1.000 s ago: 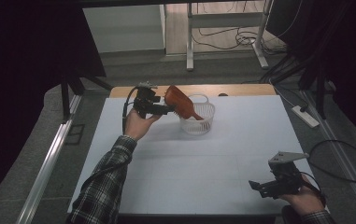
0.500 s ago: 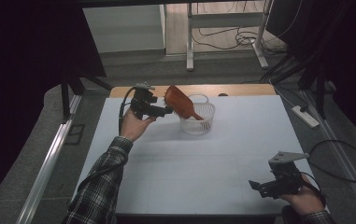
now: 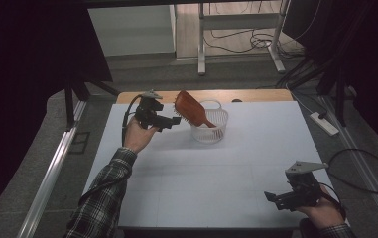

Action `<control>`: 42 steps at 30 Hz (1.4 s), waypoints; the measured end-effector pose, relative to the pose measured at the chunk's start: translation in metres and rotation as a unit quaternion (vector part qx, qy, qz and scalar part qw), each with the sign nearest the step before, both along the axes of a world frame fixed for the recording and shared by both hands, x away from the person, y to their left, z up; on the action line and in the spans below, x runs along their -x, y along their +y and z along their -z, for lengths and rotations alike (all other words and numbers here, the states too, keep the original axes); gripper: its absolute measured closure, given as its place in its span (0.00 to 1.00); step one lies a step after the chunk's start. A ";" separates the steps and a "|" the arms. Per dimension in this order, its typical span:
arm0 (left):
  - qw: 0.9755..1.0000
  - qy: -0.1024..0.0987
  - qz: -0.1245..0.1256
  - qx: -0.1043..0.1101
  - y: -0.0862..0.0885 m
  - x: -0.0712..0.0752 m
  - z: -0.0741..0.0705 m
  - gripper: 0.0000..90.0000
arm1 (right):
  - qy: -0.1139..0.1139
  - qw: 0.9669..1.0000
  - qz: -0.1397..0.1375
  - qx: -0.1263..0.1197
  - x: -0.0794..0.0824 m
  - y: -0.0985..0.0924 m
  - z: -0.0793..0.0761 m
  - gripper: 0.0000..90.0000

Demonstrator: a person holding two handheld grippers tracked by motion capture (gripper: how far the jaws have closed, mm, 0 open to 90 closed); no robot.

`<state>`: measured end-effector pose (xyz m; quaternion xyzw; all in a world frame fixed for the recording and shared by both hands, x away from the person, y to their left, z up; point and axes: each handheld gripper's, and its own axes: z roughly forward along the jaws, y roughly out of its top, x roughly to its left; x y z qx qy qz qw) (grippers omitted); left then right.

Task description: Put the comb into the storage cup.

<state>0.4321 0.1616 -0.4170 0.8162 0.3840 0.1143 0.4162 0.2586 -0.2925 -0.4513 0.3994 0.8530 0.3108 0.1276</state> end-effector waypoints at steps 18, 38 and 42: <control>1.000 0.002 0.016 0.014 0.010 0.008 0.008 0.02 | -0.002 1.000 0.002 -0.001 0.000 0.000 0.000 0.00; 1.000 -0.013 0.011 0.021 0.028 0.031 0.024 0.01 | -0.005 1.000 0.006 0.001 0.001 0.000 0.000 0.00; 1.000 -0.016 0.012 0.023 0.029 0.035 0.029 0.01 | -0.010 1.000 0.008 0.001 0.001 -0.001 -0.001 0.00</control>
